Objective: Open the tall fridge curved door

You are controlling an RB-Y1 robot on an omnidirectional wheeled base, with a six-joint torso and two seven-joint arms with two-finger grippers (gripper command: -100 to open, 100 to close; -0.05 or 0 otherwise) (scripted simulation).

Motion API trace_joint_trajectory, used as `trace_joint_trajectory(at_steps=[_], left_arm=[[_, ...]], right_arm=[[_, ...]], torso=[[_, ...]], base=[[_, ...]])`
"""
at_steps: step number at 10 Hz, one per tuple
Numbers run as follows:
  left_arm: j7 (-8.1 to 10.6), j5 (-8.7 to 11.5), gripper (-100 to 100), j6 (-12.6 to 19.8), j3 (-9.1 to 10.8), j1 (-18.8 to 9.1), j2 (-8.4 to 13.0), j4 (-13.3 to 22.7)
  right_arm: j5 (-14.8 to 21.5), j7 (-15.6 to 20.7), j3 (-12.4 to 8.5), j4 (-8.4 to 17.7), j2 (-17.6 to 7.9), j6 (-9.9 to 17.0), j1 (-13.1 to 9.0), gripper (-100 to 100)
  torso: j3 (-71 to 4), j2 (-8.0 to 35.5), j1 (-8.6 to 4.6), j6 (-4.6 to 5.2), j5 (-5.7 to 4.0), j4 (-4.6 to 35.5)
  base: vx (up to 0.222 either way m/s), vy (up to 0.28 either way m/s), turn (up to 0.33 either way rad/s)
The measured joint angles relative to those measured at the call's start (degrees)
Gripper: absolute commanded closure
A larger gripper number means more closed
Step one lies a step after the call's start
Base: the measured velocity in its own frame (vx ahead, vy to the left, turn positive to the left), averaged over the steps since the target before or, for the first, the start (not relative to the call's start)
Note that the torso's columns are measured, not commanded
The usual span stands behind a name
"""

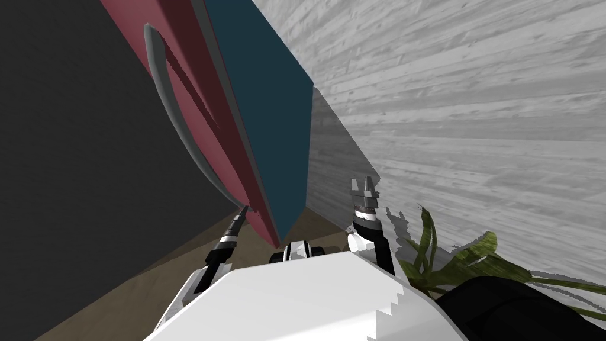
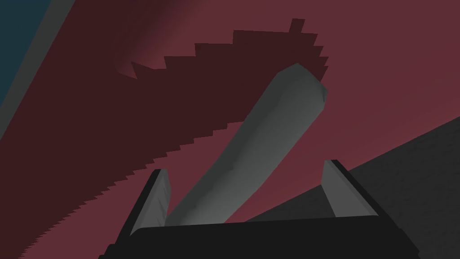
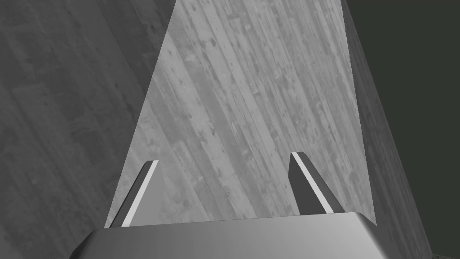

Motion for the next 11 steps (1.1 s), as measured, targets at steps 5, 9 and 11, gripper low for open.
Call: trace_joint_trajectory(at_steps=[5,9,11], left_arm=[[1.48,-1.3,-100,5.8,0.88,0.5,2.9,-4.6],[2.99,-2.5,-100,11.5,1.67,1.0,6.3,-9.0],[3.69,-3.1,-100,14.5,2.01,1.1,7.7,-11.1]], right_arm=[[0.0,0.0,0.0,0.0,0.0,0.0,0.0,0],[0.0,0.0,0.0,0.0,0.0,0.0,0.0,0],[0.0,0.0,0.0,0.0,0.0,0.0,0.0,0]], torso=[[0.0,0.0,-0.01,0.0,0.0,0.0],[0.0,0.0,-0.01,0.0,0.0,0.0],[0.0,0.0,-0.01,0.01,0.0,0.0]], base=[[-0.016,-0.033,-0.008],[-0.02,-0.04,-0.009],[-0.023,-0.042,-0.009]])
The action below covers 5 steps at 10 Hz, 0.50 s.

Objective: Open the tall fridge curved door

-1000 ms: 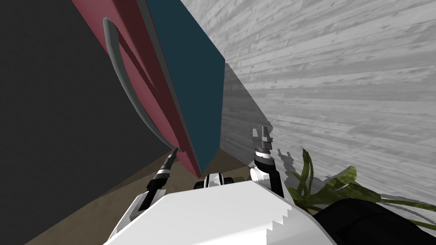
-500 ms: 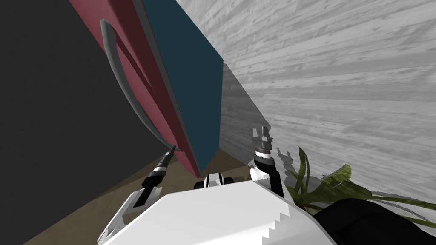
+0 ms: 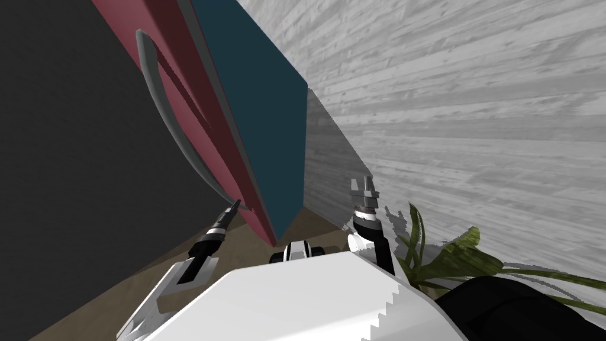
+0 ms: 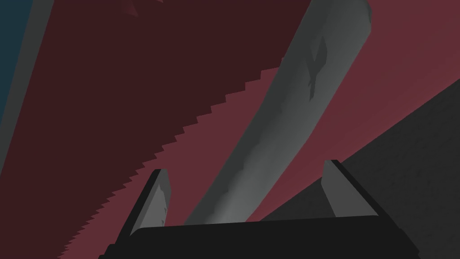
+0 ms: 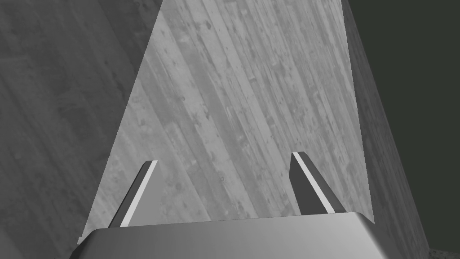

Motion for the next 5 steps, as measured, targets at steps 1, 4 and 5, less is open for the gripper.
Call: trace_joint_trajectory(at_steps=[1,4,5], left_arm=[[0.33,-0.3,-100,1.5,0.19,-0.1,0.8,-0.9],[1.74,-0.9,-100,5.6,0.87,0.5,3.3,-4.0],[1.97,-1.2,-100,6.7,0.98,0.6,3.8,-4.9]], right_arm=[[0.0,0.0,0.0,0.0,0.0,0.0,0.0,0],[0.0,0.0,0.0,0.0,0.0,0.0,0.0,0],[0.0,0.0,0.0,0.0,0.0,0.0,0.0,0]], torso=[[0.0,0.0,0.01,0.0,0.0,0.0],[0.0,0.0,0.0,0.0,0.0,0.0],[0.0,0.0,0.0,0.0,0.0,0.0]], base=[[-0.022,-0.032,-0.008],[-0.017,-0.031,-0.007],[-0.014,-0.037,-0.009]])
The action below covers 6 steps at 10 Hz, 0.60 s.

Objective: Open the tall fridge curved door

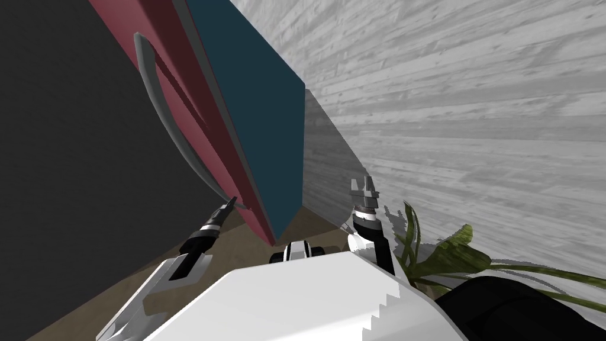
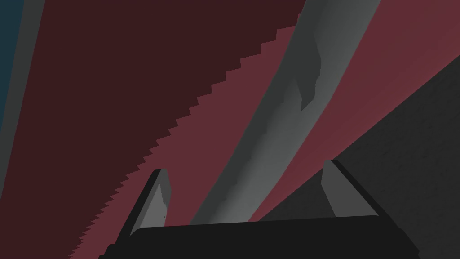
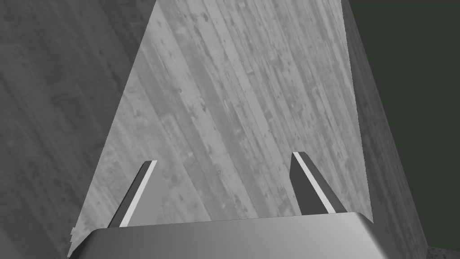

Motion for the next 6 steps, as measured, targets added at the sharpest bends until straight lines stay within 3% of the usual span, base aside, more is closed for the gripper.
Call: trace_joint_trajectory(at_steps=[2,6], left_arm=[[0.54,-0.5,-100,2.2,0.38,-0.1,1.0,-1.2],[0.25,-0.6,-100,4.0,2.03,-3.4,1.3,1.9]], right_arm=[[0.0,0.0,0.0,0.0,0.0,0.0,0.0,0],[0.0,0.0,0.0,0.0,0.0,0.0,0.0,0]], torso=[[0.0,0.0,0.0,0.0,0.0,0.0],[0.0,0.0,0.06,0.15,-0.03,0.1]], base=[[-0.01,-0.026,-0.003],[-0.09,0.007,-0.21]])
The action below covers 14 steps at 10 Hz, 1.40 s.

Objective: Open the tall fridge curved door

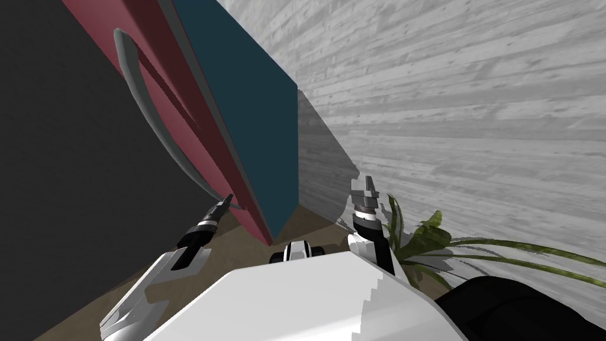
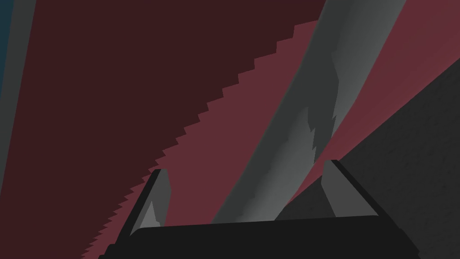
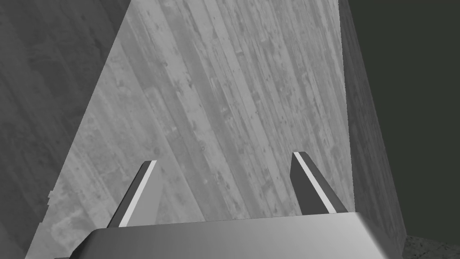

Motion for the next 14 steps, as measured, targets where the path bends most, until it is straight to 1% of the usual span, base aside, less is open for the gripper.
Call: trace_joint_trajectory(at_steps=[2,4,5,7,10,11,12,13,14], left_arm=[[-0.35,0.0,-100,0.5,1.77,-2.8,0.2,3.4],[-0.5,0.0,-100,2.2,2.65,-4.7,0.5,4.9],[-0.53,0.0,100,2.4,2.7,-4.8,0.5,5.0],[-0.52,-0.1,100,1.5,1.94,-3.3,0.5,3.6],[0.25,0.2,100,0.3,-0.12,0.7,0.5,-1.1],[0.24,0.1,100,-0.2,-0.79,1.5,0.2,-2.2],[0.16,0.0,100,-1.0,-1.09,2.3,-0.1,-2.9],[0.13,0.0,100,-1.2,-1.14,2.4,-0.2,-3.0],[0.34,0.0,100,-1.5,-1.62,2.6,0.2,-3.0]], right_arm=[[0.0,0.0,0.0,0.0,0.0,0.0,0.0,0],[0.0,0.0,0.0,0.0,0.0,0.0,0.0,0],[0.0,0.0,0.0,0.0,0.0,0.0,0.0,0],[0.0,0.0,0.0,0.0,0.0,0.0,0.1,0],[0.0,0.0,0.0,0.0,0.0,0.0,0.1,0],[0.0,0.0,0.0,0.0,0.0,0.0,0.0,0],[0.0,0.0,0.0,0.0,0.0,0.0,0.0,0],[0.0,0.0,0.0,0.0,0.0,0.0,0.0,0],[0.0,0.0,0.0,0.0,0.0,0.0,0.0,0]], torso=[[-0.1,-0.2,-0.06,-0.1,0.01,-0.1],[-0.2,-0.3,-0.11,0.03,-0.09,-0.1],[-0.2,-0.4,-0.09,-0.1,-0.03,-0.1],[-0.2,-0.3,0.01,-0.14,0.04,-0.1],[0.0,0.0,0.04,-0.16,0.13,-0.1],[0.1,0.1,-0.04,-0.13,0.18,-0.1],[0.1,0.1,-0.08,-0.13,0.25,-0.2],[0.1,0.1,0.01,-0.07,0.17,-0.1],[0.2,0.3,0.6,-0.12,0.18,0.1]], base=[[-0.109,-0.003,-0.205],[-0.059,-0.005,-0.082],[0.046,0.007,0.19],[0.111,-0.006,0.239],[0.11,0.008,0.194],[0.084,-0.002,0.139],[0.034,-0.006,0.032],[-0.089,0.162,-0.094],[-0.144,0.21,-0.092]])
